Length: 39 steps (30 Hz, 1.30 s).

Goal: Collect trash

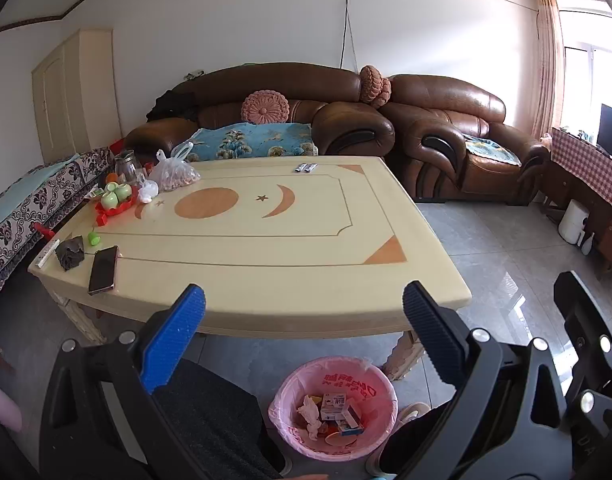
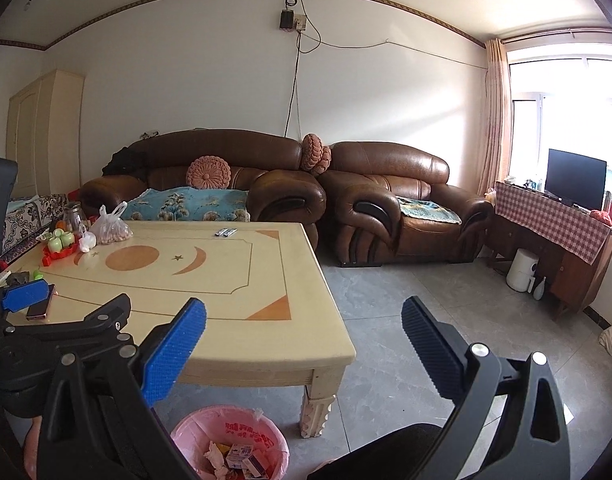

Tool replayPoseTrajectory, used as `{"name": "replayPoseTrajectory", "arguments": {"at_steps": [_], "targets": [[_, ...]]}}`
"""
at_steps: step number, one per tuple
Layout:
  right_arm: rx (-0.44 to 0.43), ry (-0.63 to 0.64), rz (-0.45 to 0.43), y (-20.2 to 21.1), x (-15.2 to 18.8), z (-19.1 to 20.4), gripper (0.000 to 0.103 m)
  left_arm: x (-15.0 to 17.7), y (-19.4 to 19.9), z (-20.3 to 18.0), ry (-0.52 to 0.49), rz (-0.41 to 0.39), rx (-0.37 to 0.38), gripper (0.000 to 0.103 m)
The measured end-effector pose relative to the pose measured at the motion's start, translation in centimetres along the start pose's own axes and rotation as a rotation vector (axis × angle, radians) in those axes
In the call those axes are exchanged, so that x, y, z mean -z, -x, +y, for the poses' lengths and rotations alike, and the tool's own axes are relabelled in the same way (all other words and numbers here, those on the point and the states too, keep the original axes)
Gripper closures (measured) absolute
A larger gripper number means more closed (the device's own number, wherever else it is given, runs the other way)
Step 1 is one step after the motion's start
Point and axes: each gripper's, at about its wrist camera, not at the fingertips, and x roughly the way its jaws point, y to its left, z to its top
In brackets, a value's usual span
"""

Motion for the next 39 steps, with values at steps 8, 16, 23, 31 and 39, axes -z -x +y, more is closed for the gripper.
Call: {"name": "replayPoseTrajectory", "arguments": {"at_steps": [8,16,23,31,39], "targets": [[0.003,0.006,-0.002,0.03,0.00,0.33,0.007,0.15,-0.07,0.25,0.006,0.002,-0.001,0.006],[0.006,0.011,-0.014,0.23,0.08,0.47,0.007,0.23,0.02,0.40,0.009,0.000,-0.005,0.006],[0.005,0.010,-0.016,0.29,0.12,0.48,0.007,0.28,0.06,0.46,0.008,-0.002,-0.006,0.006],[0.003,0.008,-0.016,0.26,-0.02,0.50,0.007,0.29,0.15,0.45,0.006,-0.004,-0.010,0.006],[0.000,0.008,-0.018,0.23,-0.18,0.62,0.007,0.24,0.24,0.61,0.008,-0.003,-0.011,0.006]]}}
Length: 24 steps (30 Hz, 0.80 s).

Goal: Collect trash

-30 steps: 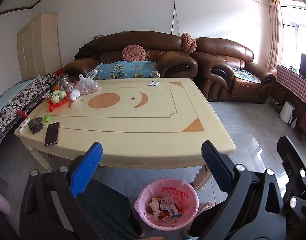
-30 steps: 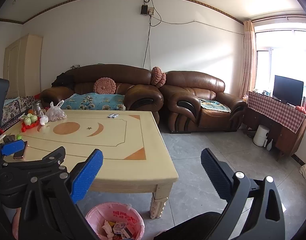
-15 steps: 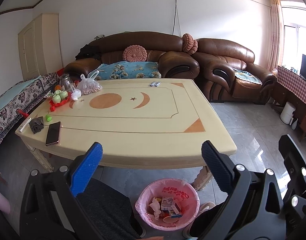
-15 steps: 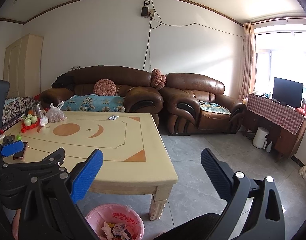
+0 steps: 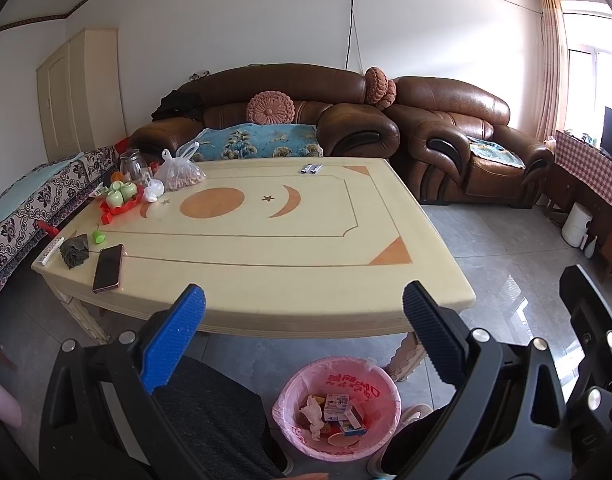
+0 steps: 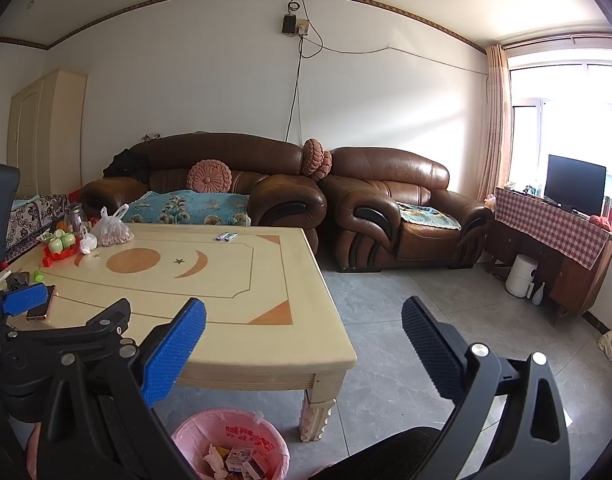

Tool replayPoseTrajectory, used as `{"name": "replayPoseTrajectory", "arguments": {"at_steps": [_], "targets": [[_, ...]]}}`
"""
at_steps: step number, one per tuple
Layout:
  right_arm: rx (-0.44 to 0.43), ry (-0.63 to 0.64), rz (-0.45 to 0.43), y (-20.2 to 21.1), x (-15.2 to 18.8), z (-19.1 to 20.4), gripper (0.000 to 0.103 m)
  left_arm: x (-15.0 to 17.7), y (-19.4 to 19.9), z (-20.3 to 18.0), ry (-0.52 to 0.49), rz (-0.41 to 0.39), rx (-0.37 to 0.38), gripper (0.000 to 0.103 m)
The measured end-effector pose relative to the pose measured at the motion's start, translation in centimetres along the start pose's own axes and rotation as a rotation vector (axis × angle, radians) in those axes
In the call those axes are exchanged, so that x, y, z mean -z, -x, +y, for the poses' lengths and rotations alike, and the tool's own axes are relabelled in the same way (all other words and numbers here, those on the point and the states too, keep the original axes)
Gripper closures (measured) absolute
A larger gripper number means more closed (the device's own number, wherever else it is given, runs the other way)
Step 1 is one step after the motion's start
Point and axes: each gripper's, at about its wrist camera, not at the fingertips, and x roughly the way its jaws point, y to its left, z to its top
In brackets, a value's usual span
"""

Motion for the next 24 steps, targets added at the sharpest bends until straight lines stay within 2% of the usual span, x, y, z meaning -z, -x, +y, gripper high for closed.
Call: {"name": "replayPoseTrajectory", "arguments": {"at_steps": [24], "targets": [[0.004,0.006,-0.004,-0.04,-0.07,-0.01,0.007,-0.16,0.02,0.33,0.000,0.000,0.000,0.006]]}}
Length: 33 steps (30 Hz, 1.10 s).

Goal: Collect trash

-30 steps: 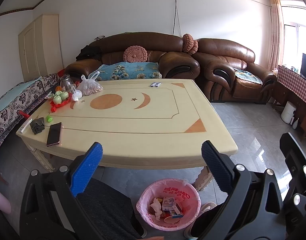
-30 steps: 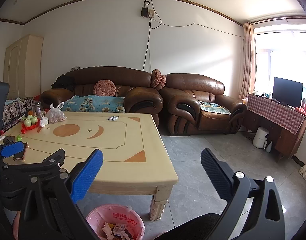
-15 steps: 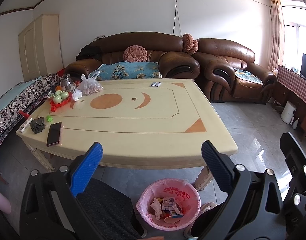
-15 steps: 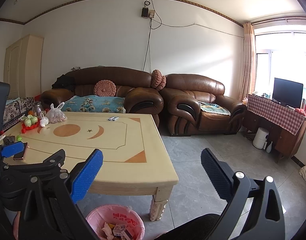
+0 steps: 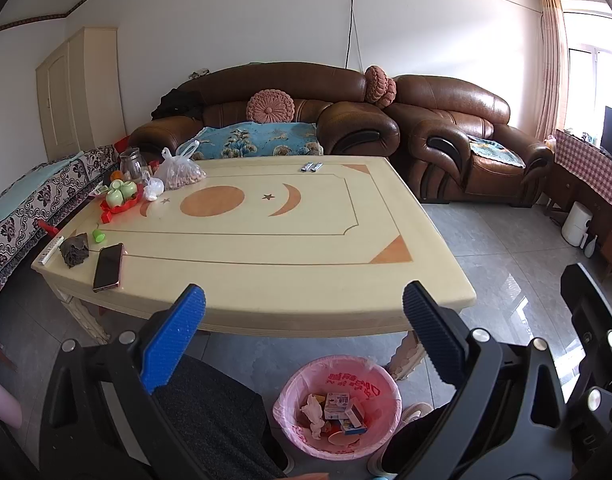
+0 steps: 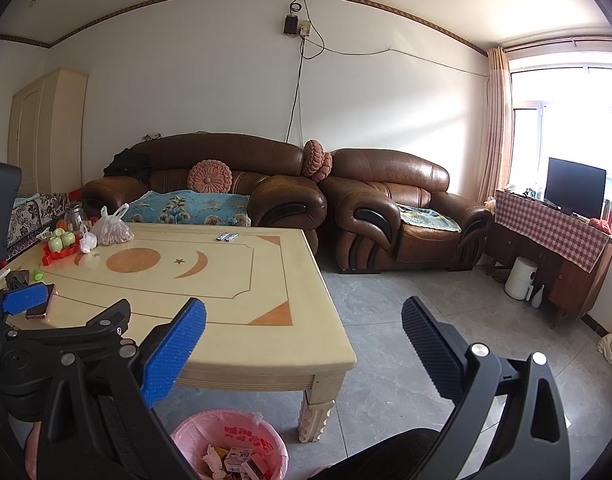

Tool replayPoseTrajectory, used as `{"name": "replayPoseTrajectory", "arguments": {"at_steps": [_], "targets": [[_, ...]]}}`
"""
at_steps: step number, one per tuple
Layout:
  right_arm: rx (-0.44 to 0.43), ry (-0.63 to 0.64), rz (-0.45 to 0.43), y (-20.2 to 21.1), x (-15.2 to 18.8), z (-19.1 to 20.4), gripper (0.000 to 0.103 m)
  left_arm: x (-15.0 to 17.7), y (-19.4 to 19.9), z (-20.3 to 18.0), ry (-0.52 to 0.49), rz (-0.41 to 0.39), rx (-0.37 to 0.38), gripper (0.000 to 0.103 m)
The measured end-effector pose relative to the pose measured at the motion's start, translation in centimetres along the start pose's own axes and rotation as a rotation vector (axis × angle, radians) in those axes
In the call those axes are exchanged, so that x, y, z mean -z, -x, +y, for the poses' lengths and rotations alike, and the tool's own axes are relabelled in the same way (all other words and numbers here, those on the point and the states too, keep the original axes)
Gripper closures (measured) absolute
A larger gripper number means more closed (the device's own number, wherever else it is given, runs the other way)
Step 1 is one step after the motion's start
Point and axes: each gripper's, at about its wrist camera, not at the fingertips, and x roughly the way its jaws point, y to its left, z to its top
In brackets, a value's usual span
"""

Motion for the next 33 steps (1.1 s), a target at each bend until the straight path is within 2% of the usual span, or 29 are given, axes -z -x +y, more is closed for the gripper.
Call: {"name": "replayPoseTrajectory", "arguments": {"at_steps": [33], "targets": [[-0.007,0.005,0.000,-0.11,0.23,-0.82,0.007,0.22,-0.37,-0.14,-0.005,0.018,-0.007,0.006]]}}
